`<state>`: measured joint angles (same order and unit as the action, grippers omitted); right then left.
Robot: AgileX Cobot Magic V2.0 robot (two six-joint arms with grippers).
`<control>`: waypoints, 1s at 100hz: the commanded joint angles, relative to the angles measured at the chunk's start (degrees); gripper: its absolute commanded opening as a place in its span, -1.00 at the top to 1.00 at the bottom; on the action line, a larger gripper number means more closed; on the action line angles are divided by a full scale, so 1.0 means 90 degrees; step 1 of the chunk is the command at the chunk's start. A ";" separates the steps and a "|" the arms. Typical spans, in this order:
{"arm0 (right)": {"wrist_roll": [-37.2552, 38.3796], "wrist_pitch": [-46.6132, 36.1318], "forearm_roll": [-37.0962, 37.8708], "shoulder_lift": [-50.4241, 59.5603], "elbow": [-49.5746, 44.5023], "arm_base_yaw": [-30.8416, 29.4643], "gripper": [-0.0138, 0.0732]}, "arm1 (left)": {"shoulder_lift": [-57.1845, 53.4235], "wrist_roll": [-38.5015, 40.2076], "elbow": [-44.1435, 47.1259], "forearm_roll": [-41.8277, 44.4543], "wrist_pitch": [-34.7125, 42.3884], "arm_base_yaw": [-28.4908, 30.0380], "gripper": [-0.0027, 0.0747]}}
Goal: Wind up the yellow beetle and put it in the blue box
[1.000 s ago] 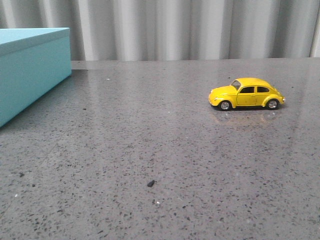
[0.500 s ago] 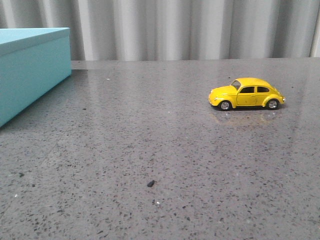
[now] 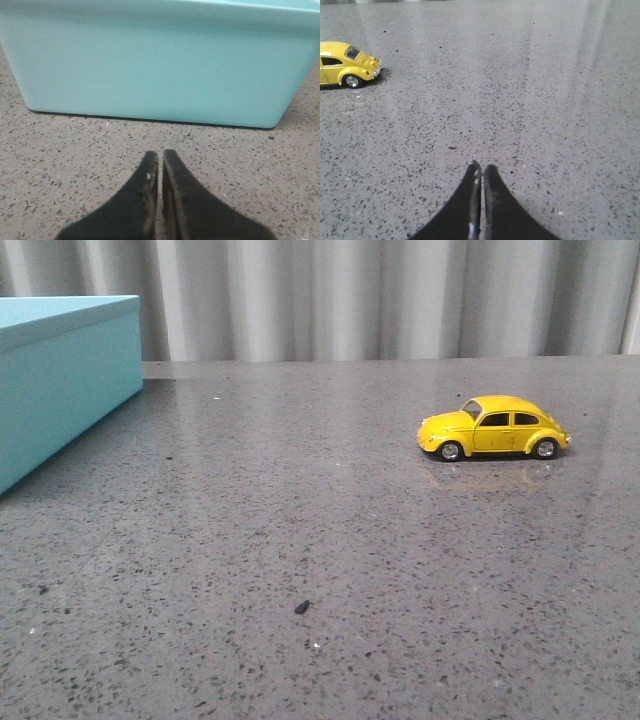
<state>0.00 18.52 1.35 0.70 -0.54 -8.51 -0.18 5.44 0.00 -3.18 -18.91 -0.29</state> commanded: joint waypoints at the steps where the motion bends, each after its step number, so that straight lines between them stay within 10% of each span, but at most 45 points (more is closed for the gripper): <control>1: 0.0000 -0.0223 0.0053 0.0103 -0.0136 -0.0035 0.78 | -0.0202 0.0050 0.0156 -0.0067 0.0376 0.0009 0.99; 100: 0.0000 -0.1088 0.0053 0.0103 -0.0136 -0.0035 0.78 | -0.0202 0.0050 0.0156 -0.0067 0.1379 0.0009 0.99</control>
<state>0.00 14.86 1.35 0.70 -0.54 -8.51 -0.18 5.44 0.00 -3.18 -11.52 -0.29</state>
